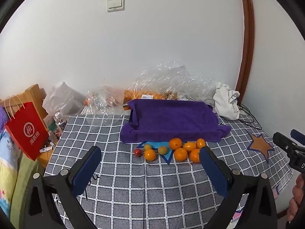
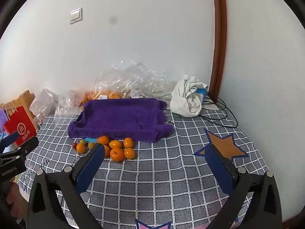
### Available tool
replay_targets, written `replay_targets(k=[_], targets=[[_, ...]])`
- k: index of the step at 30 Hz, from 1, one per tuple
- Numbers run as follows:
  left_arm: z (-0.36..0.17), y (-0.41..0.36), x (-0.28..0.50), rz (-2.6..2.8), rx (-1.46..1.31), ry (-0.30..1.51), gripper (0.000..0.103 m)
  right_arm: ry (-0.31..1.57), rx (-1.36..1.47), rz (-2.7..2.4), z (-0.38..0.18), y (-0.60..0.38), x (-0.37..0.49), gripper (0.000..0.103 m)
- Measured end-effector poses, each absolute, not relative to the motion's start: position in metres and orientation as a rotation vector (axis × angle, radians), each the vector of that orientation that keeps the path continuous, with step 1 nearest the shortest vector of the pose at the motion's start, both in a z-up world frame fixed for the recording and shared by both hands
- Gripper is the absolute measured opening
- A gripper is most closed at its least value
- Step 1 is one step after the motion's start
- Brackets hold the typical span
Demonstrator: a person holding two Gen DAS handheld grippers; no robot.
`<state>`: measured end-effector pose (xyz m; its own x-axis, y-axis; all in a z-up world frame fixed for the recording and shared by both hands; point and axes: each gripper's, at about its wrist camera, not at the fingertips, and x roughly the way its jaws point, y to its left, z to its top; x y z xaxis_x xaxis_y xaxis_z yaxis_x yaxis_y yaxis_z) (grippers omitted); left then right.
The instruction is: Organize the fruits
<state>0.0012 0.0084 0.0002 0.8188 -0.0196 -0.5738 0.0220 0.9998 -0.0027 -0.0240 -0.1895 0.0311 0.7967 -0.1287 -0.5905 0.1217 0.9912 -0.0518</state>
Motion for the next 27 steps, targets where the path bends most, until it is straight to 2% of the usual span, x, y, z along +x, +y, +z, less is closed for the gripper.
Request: replay_targets(k=[27], targets=[[-0.001,0.007,-0.005,-0.031,0.004,0.605,0.103,0.62,-0.037,-0.113,0.032,-0.176,-0.03,0.103]])
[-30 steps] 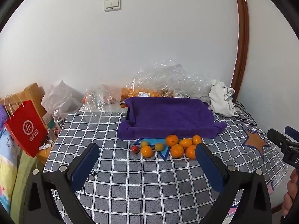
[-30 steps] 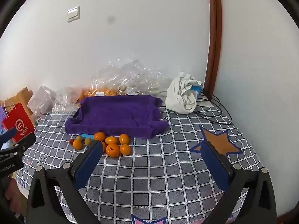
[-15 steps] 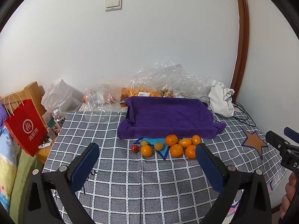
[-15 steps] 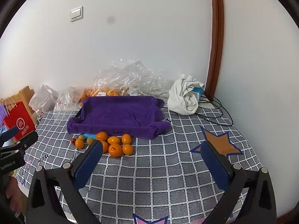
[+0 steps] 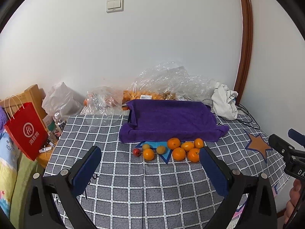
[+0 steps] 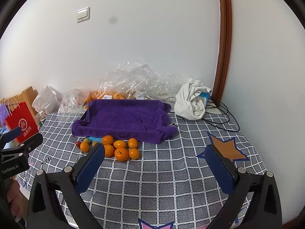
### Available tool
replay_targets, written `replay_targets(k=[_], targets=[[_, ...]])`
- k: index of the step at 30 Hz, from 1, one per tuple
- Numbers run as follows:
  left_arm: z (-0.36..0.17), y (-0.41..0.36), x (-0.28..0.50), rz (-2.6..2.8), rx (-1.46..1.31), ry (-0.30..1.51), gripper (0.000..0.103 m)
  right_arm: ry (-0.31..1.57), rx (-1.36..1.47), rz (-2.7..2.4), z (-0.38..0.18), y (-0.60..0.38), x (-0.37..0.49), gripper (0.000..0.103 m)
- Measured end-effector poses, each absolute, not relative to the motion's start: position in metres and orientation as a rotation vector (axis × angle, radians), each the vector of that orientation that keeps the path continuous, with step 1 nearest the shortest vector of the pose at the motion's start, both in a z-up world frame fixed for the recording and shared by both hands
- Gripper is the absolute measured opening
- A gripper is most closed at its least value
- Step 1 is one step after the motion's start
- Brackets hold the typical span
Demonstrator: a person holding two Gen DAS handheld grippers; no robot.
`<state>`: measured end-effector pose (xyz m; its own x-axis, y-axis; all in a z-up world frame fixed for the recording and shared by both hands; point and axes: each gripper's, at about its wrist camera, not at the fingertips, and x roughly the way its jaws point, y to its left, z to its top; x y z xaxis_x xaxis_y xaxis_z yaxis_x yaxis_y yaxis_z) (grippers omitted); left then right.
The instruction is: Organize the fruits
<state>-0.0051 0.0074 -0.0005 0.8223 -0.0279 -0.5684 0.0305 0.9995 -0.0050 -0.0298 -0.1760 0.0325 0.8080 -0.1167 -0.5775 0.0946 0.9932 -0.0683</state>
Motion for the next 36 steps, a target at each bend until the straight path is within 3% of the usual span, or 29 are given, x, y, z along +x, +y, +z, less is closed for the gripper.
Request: replay_targets(k=[36], targets=[[0.003,0.0016,-0.0072,-0.047,0.009,0.6,0.103,0.605,-0.041,-0.105,0.0347,-0.1739,-0.0335,0.103]])
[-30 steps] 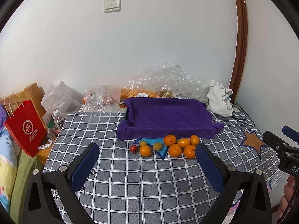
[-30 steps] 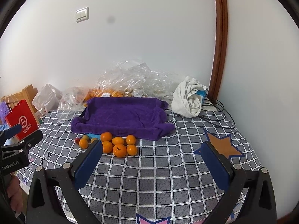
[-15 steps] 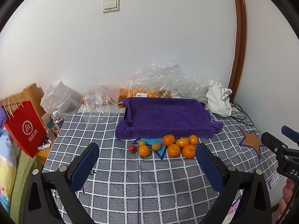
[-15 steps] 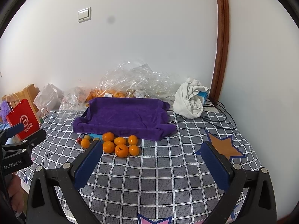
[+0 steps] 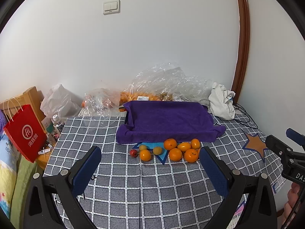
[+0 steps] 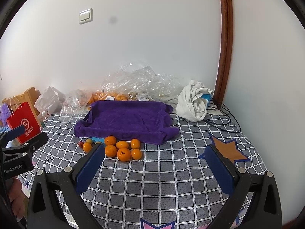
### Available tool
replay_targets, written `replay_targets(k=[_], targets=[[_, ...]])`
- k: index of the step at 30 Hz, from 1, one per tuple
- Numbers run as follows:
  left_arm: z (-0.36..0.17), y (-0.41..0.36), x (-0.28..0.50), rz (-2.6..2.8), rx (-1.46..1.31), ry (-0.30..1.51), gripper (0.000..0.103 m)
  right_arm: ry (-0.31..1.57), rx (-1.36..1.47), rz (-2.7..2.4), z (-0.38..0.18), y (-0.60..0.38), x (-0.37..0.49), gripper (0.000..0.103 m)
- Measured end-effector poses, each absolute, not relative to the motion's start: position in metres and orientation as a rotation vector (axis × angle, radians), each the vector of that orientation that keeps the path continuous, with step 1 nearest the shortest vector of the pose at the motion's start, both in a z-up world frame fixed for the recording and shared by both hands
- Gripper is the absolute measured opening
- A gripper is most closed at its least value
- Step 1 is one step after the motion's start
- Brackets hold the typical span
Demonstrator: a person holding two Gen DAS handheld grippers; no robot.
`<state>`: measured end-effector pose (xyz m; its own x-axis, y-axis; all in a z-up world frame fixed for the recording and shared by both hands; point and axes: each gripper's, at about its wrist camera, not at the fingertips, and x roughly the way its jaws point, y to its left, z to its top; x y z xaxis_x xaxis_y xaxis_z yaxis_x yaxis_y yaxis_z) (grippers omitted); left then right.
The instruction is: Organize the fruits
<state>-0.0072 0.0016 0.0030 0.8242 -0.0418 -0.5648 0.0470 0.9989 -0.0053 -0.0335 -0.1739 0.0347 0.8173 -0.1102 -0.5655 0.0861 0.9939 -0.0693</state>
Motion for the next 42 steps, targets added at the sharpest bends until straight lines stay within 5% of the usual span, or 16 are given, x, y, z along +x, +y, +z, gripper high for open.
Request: replay_targets(k=[25,34,42], targets=[[-0.062,0.047,0.044,0.042,-0.004,0.704,0.102,0.667,-0.044,-0.005,-0.029,-0.169,0.027,0.102],[-0.113,0.076,0.071,0.064,-0.027,0.817,0.085,0.898,-0.072,0.048,-0.115,-0.171,0.081,0.072],[-0.137,0.086,0.081,0.009,-0.063,0.856,0.067,0.92,-0.019,0.076,-0.145,-0.172,0.107,0.057]])
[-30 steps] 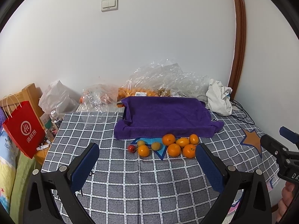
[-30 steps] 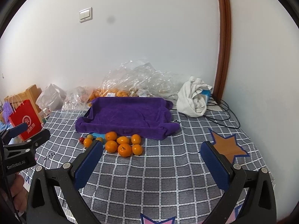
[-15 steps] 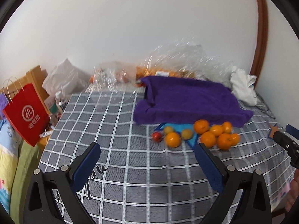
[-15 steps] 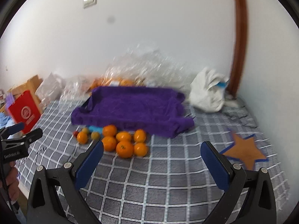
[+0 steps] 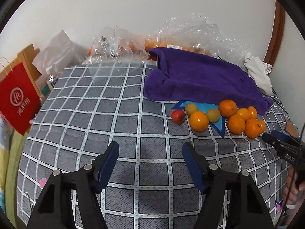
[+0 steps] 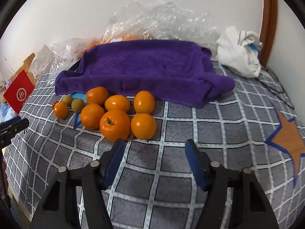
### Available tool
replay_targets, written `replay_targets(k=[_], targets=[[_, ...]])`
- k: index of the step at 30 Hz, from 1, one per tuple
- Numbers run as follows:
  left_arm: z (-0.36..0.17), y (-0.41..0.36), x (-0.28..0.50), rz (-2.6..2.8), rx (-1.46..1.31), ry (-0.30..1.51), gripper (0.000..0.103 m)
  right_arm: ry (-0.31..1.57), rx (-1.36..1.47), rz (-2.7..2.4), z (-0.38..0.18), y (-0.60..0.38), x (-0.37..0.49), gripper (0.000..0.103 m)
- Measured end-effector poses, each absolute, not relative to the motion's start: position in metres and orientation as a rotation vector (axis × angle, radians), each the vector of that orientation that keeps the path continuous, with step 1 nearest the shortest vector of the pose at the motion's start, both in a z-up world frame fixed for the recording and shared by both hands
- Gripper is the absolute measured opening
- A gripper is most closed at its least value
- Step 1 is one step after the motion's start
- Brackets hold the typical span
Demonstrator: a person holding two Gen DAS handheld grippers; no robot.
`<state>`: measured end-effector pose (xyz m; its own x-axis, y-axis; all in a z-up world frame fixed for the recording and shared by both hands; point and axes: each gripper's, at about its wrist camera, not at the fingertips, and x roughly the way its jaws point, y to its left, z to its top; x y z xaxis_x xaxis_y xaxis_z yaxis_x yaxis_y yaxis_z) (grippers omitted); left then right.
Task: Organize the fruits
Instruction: 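Grasp an orange with the right tool while the left tool grasps the red cherry tomato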
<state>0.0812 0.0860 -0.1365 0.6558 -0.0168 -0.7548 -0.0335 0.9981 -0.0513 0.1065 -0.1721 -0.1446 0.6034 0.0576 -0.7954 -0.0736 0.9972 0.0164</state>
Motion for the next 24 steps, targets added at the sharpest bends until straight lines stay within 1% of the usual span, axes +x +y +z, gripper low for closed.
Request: replay_targets(k=[4,11,14,15,16,24], targets=[[-0.14,0.088,0.082,0.005,-0.07,0.86,0.067,0.93,-0.021,0.087,-0.151,-0.172,0.116,0.054],[-0.147,0.087,0.089,-0.014,-0.086,0.87,0.067,0.901,-0.014,0.107,-0.153,-0.17,0.13,0.054],[-0.151,0.083,0.097,-0.032,-0.102,0.893,0.067,0.889,0.004,0.124,-0.152,-0.171,0.133,0.044],[-0.152,0.081,0.099,-0.043,-0.105,0.899,0.067,0.884,0.015,0.136,-0.152,-0.171,0.132,0.036],[-0.152,0.079,0.102,-0.049,-0.108,0.905,0.067,0.883,0.021,0.144,-0.151,-0.171,0.133,0.033],[-0.154,0.068,0.127,-0.044,-0.074,0.888,0.067,0.877,-0.003,0.106,-0.145,-0.188,0.111,0.033]])
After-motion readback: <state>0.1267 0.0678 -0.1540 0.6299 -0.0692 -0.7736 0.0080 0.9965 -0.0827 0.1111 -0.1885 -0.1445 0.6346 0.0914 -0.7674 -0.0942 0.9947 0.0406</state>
